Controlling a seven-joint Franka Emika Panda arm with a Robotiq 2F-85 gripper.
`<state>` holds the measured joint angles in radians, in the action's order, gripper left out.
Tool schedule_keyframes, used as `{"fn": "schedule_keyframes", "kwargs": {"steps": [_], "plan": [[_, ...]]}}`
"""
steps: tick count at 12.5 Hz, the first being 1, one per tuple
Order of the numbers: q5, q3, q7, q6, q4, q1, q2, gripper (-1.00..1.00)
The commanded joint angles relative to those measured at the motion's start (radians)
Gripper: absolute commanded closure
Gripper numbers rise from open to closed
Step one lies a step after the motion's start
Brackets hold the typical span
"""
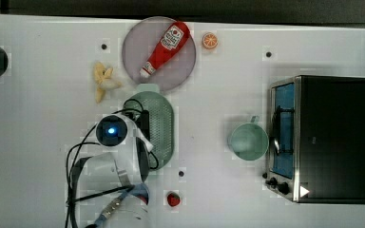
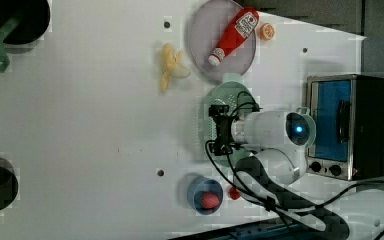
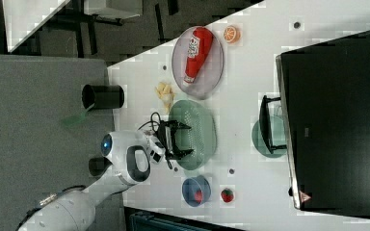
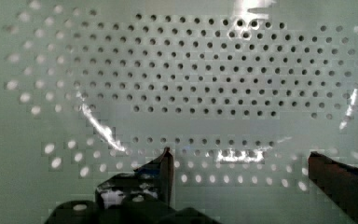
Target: Drag strainer right to left.
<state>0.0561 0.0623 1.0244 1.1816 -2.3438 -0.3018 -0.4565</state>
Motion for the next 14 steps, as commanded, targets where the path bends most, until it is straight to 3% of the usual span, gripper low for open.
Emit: {"fn": "schedule_keyframes", "kwargs": {"steps": [1,14], "plan": [[0.029,0.008,0.044,-0.012,0.058,-0.059,-0.021,-1.0],[0.055,0.007,0.215,-0.089,0.243,-0.244,-0.112,-1.0]]}}
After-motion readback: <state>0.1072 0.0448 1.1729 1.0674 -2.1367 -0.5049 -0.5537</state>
